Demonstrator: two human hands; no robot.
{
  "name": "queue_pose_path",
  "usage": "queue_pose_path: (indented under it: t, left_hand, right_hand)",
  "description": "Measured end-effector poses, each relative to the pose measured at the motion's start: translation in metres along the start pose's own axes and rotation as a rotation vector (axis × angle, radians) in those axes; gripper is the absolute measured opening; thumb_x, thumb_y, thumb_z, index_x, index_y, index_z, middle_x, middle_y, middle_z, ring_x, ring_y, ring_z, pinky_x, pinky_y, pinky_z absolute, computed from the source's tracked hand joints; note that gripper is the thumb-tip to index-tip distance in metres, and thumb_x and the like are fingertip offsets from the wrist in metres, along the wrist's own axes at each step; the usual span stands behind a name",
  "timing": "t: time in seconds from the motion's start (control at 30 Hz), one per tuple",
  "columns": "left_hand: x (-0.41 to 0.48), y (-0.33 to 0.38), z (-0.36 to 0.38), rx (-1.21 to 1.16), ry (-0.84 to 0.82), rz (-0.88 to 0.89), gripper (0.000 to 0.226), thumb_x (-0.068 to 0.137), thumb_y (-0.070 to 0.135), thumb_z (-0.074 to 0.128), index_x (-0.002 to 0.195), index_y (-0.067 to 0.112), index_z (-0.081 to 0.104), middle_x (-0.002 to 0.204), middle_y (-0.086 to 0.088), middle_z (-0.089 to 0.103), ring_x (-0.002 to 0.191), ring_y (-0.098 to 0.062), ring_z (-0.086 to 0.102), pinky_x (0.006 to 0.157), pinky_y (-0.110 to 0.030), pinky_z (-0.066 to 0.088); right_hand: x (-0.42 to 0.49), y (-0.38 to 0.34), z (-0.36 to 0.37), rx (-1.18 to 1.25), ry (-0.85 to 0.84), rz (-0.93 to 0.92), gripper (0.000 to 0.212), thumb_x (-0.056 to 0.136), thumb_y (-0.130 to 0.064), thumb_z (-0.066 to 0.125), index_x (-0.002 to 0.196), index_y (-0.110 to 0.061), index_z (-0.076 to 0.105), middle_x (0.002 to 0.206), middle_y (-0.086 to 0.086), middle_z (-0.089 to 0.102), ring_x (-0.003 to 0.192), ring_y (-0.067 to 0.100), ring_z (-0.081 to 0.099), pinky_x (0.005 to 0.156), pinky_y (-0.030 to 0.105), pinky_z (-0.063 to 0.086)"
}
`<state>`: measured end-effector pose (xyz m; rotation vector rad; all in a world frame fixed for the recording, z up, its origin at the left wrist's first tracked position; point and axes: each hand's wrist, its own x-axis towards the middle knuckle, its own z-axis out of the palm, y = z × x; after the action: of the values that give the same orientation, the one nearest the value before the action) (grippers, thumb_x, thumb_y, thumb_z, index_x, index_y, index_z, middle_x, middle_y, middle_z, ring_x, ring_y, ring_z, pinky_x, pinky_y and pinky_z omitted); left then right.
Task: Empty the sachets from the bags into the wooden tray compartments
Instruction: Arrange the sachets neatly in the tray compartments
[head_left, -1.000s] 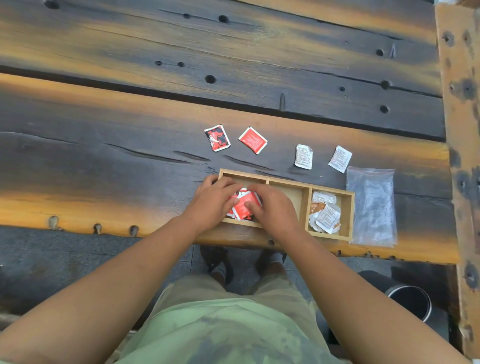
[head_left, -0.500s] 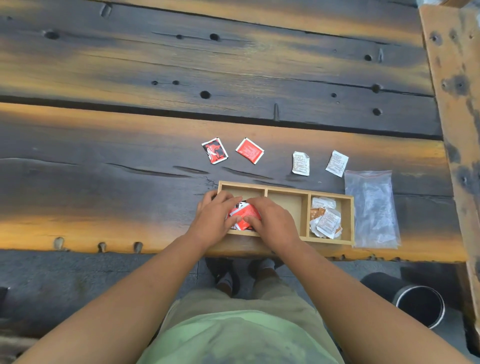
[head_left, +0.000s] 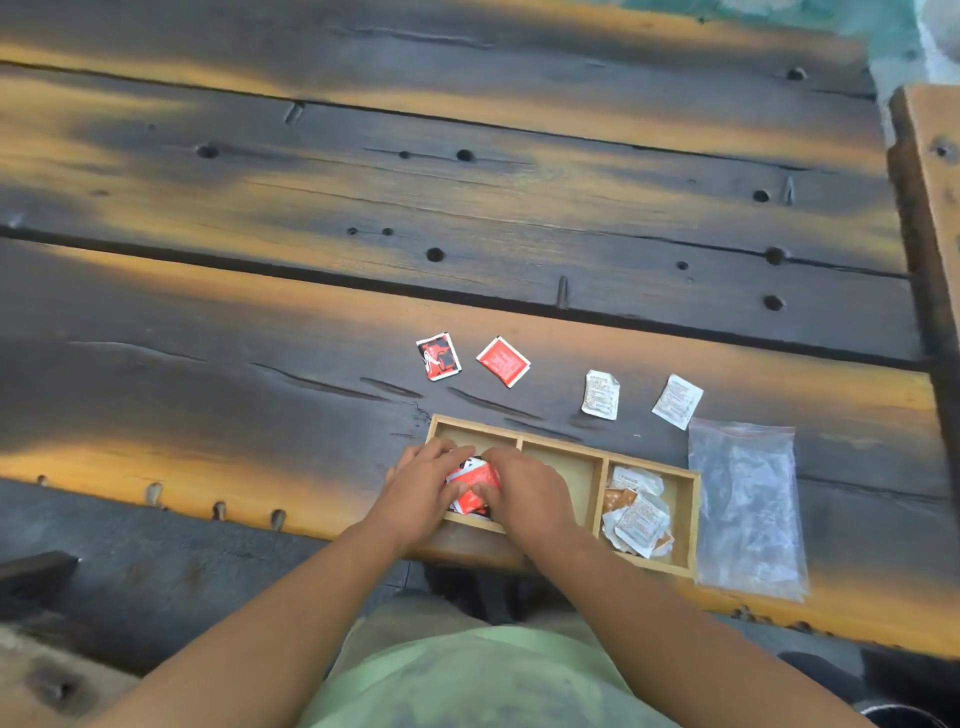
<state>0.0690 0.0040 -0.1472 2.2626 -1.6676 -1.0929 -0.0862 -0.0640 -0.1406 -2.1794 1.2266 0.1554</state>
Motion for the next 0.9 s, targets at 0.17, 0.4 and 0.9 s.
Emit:
queue_pose_path:
  t: [0.17, 0.4, 0.9]
  left_hand:
    - [-0.006, 0.006, -0.003, -0.068, 0.105, -0.026, 0.05, 0.092, 0.018, 0.064, 0.141, 0.025, 0.051, 0.143, 0.005, 0.052, 0.128, -0.019, 0.051, 0.108, -0.037, 0.042]
    - [0.005, 0.015, -0.033, -0.174, 0.262, -0.091, 0.024, 0.095, 0.018, 0.062, 0.119, 0.016, 0.067, 0.114, 0.003, 0.067, 0.101, -0.014, 0.059, 0.085, -0.026, 0.044]
    - [0.146, -0.05, -0.105, -0.118, 0.024, 0.074, 0.034, 0.084, 0.008, 0.067, 0.117, 0.016, 0.062, 0.111, -0.01, 0.055, 0.097, -0.029, 0.062, 0.093, -0.042, 0.05]
  right_hand:
    - [0.015, 0.015, -0.02, 0.002, -0.14, -0.106, 0.043, 0.092, -0.036, 0.06, 0.134, -0.026, 0.054, 0.124, 0.004, 0.068, 0.11, 0.028, 0.063, 0.084, 0.037, 0.051]
    - [0.032, 0.02, -0.044, 0.301, -0.129, -0.009, 0.026, 0.095, -0.024, 0.056, 0.119, -0.019, 0.065, 0.108, -0.001, 0.073, 0.099, 0.017, 0.066, 0.08, 0.029, 0.05]
    - [0.141, -0.054, -0.031, 0.18, -0.013, 0.352, 0.035, 0.09, -0.037, 0.062, 0.116, -0.017, 0.05, 0.109, 0.011, 0.067, 0.099, 0.035, 0.064, 0.074, 0.037, 0.047]
